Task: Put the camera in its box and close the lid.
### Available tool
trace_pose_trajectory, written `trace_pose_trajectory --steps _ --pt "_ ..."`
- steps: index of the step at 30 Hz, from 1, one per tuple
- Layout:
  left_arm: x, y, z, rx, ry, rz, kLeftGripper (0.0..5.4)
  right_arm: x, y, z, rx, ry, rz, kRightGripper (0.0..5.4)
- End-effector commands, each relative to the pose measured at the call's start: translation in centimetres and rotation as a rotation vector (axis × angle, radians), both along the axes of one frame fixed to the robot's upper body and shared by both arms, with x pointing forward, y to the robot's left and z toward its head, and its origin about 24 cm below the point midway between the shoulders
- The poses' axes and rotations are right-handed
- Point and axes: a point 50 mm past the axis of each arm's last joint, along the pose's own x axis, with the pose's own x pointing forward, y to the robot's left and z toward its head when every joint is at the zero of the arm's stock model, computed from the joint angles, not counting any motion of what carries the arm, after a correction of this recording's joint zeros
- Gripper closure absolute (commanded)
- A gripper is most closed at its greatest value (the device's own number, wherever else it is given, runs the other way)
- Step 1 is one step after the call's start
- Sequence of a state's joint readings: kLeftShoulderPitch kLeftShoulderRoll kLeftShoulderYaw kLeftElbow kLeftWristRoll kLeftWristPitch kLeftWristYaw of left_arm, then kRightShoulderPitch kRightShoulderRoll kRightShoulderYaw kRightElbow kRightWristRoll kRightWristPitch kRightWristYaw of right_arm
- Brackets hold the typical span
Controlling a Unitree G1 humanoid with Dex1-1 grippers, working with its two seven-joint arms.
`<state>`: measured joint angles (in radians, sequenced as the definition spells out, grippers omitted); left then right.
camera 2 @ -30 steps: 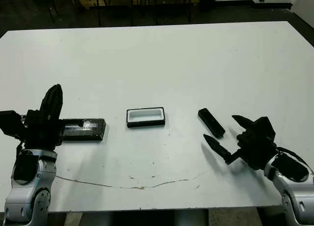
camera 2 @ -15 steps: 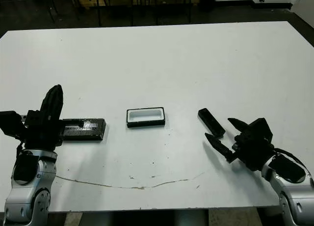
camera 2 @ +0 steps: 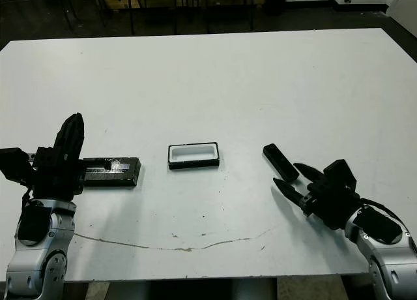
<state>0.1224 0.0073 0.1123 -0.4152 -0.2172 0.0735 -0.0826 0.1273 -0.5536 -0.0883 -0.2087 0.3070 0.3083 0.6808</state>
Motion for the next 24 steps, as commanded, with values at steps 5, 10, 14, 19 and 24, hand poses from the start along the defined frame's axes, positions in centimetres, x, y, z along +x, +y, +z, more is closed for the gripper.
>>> trace_pose_trajectory --steps 5,10,14,19,24 --pt "-0.06 0.33 -0.24 0.004 0.016 0.007 5.40 -0.09 -0.35 -0.93 -0.047 0.112 0.026 2.91" --pt "-0.03 0.35 -0.16 -0.002 0.016 0.009 5.40 -0.15 -0.25 -1.03 -0.047 0.121 0.023 3.38" --pt "-0.03 0.35 -0.13 -0.002 0.018 0.008 5.40 -0.23 -0.24 -1.22 -0.053 0.095 -0.002 4.12" --pt "-0.04 0.35 -0.10 0.007 0.013 0.006 5.40 -0.46 -0.05 -1.25 -0.044 0.065 -0.032 5.04" --pt "-0.06 0.32 -0.09 0.004 0.012 0.004 5.40 -0.68 0.18 -1.46 -0.066 0.045 -0.061 5.38"
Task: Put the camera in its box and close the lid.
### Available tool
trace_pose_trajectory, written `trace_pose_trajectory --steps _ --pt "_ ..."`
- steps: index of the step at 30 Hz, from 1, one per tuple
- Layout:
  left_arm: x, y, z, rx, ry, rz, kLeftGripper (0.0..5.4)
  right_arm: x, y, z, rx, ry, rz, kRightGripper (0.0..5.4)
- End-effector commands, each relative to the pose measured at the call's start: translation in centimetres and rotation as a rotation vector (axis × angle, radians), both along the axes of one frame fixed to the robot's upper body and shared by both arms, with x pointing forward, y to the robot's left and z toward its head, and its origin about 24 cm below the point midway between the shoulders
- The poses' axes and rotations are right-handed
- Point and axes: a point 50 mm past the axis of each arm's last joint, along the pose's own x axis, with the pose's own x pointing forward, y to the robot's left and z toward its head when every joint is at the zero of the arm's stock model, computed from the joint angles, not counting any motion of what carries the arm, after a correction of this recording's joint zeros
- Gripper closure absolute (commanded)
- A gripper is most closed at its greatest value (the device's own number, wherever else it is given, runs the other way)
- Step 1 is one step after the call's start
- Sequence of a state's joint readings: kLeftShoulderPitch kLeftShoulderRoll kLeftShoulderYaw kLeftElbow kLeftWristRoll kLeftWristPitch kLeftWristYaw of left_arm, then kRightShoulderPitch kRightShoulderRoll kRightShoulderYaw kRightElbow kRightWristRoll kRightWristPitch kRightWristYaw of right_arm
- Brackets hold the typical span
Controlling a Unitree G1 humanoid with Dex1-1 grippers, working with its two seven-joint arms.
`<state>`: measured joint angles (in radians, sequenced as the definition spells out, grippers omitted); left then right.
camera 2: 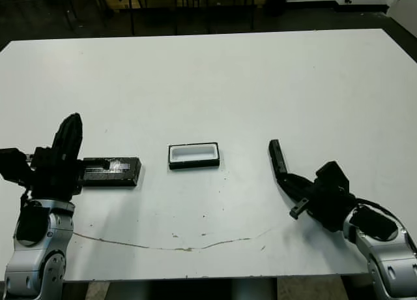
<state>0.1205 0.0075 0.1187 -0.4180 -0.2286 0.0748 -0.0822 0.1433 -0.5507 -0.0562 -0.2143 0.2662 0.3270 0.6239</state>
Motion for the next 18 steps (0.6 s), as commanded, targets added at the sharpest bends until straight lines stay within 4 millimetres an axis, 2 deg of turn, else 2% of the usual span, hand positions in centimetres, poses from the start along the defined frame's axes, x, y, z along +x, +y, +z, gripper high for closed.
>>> trace_pose_trajectory --steps 1,18 --pt "-0.04 0.21 -0.23 0.014 0.016 0.000 5.40 -0.42 0.00 -0.60 -0.023 0.017 -0.029 5.38" --pt "-0.03 0.20 -0.35 0.006 0.025 0.001 5.40 -0.57 0.19 -0.20 -0.083 -0.067 -0.142 5.38"
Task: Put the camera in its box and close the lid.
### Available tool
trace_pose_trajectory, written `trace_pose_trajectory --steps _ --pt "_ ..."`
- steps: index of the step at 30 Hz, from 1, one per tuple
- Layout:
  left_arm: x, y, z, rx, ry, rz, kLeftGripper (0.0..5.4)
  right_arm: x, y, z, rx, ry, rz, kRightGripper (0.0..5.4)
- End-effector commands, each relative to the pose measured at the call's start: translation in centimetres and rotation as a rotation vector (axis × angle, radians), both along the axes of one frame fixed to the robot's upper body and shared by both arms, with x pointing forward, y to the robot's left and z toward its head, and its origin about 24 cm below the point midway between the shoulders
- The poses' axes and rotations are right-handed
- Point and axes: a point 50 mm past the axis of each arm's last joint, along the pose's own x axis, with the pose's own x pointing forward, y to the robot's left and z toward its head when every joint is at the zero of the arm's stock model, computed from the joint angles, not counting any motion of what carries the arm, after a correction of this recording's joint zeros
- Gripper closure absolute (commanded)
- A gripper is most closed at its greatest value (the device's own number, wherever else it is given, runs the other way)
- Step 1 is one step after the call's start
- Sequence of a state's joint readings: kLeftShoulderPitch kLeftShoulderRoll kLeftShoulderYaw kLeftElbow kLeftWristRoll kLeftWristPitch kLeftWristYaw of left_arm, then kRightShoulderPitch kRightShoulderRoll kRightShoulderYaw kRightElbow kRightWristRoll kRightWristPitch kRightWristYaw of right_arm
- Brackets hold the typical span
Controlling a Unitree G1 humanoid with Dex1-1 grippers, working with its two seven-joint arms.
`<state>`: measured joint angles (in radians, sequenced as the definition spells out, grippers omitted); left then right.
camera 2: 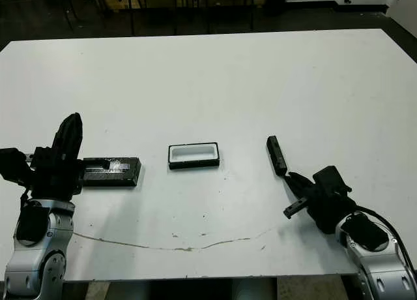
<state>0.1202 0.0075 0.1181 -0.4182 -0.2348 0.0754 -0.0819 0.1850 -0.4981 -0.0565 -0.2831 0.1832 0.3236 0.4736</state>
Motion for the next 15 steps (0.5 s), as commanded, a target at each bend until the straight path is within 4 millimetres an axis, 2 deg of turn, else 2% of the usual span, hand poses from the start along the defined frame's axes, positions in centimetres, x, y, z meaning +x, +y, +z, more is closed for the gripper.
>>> trace_pose_trajectory --steps 1,5,15 --pt "0.0 0.2 -0.4 0.012 0.025 0.002 5.40 -0.1 -0.4 -0.1 -0.018 0.022 -0.026 5.38" --pt "0.0 0.2 -0.3 0.023 0.024 0.004 5.40 0.2 -0.8 0.9 -0.063 0.055 0.067 5.07" --pt "0.0 0.2 -0.3 0.024 0.028 0.003 5.40 0.8 -1.5 2.8 -0.143 0.148 0.291 3.36"
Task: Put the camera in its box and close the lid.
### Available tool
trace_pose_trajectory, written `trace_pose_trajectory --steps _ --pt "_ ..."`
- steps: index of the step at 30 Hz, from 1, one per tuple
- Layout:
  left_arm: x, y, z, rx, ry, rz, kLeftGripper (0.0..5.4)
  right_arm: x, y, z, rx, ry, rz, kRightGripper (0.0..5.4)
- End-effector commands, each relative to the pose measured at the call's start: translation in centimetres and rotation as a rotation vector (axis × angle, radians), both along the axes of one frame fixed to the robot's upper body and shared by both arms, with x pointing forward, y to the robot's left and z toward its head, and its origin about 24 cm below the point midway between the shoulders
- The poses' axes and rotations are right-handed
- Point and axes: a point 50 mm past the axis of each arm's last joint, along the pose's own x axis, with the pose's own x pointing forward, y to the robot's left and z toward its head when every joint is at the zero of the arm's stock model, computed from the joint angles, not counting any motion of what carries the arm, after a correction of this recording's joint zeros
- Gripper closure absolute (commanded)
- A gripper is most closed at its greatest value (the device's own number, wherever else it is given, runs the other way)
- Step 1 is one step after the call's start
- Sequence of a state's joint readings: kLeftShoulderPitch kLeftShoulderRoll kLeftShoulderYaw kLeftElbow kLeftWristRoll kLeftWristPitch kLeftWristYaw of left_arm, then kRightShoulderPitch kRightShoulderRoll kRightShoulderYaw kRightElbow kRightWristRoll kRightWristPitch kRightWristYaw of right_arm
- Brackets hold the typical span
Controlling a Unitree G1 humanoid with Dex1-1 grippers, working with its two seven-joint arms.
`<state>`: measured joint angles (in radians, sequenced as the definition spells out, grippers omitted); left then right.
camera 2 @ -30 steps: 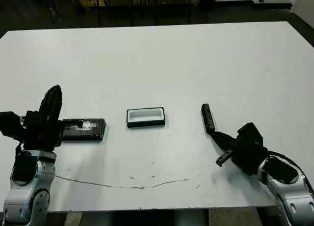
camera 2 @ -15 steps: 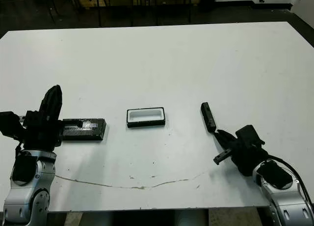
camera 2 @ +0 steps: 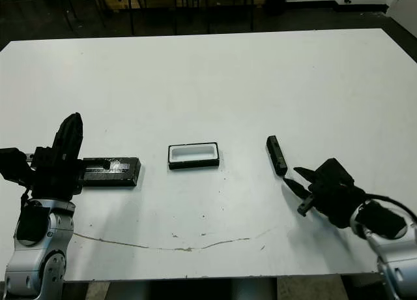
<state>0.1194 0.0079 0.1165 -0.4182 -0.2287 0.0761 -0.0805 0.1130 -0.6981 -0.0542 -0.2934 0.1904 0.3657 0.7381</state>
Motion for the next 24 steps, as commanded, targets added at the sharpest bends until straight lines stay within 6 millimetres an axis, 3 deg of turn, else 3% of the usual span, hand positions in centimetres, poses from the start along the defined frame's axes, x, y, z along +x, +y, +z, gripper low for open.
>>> trace_pose_trajectory --steps 1,5,9,19,24 --pt "0.0 0.2 -0.3 0.018 0.028 0.003 5.40 0.1 -0.4 0.1 -0.021 0.058 0.039 3.17" --pt "-0.1 0.2 -0.3 0.016 0.030 0.003 5.40 0.0 -0.4 0.0 -0.003 0.049 0.035 2.46" --pt "-0.1 0.3 -0.4 0.018 0.025 -0.001 5.40 -0.3 0.1 -0.9 0.029 -0.005 -0.089 1.76" --pt "-0.2 0.2 -0.5 0.007 0.035 0.004 5.40 -2.2 2.8 -4.3 0.083 -0.021 -0.245 0.01" --pt "-0.2 0.1 -0.5 -0.002 0.033 -0.008 5.40 -2.8 3.6 -5.2 0.081 -0.016 -0.223 0.01"
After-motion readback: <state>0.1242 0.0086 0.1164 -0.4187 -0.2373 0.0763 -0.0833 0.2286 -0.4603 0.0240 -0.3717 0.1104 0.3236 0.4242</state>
